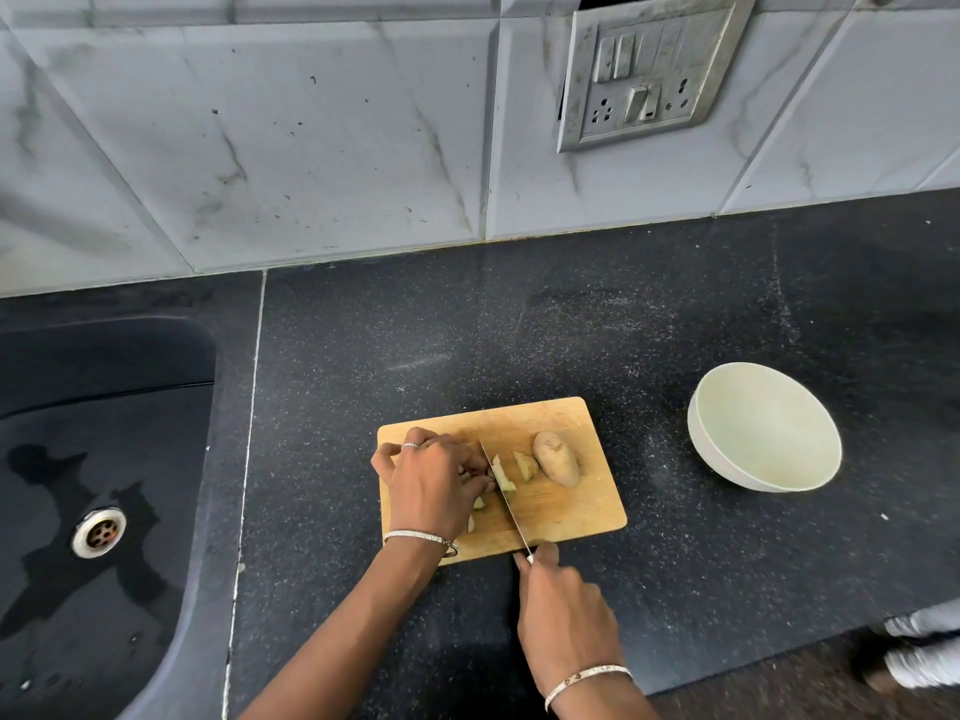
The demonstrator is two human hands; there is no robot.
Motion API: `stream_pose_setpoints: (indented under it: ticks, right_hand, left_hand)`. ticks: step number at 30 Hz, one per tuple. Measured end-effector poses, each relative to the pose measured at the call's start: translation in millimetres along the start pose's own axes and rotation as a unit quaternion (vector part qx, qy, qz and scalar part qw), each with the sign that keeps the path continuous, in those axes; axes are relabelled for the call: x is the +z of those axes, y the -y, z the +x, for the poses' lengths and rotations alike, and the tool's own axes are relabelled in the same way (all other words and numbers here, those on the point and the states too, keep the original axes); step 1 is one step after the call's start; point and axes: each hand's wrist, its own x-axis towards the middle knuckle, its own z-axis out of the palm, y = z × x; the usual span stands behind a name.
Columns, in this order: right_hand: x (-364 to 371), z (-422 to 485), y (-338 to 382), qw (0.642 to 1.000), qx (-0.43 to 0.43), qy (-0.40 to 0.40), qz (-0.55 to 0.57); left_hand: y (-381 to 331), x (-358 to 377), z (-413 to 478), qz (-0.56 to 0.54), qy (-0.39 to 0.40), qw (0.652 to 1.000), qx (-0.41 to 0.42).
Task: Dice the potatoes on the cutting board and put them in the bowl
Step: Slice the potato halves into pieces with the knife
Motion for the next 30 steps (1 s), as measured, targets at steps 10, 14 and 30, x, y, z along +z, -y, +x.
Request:
stream_pose_setpoints:
  ticks: [10, 14, 30]
  right_hand:
    - [-2.4, -9.4, -24.7, 0.997, -0.028, 0.025, 0.069]
    - [-4.3, -8.3, -33.0, 0.995, -0.027, -0.012, 0.100]
    - [2.1, -4.3, -15.7, 0.994, -0.041, 0.016, 0.101]
  left_hand:
    - [8.6, 2.3, 0.9, -0.005, -0.015, 1.000, 0.000]
    - [11.4, -1.1, 0.7, -0.024, -0.015, 1.000, 0.010]
    - [12.8, -17.7, -3.7, -0.016, 0.040, 0.986, 0.159]
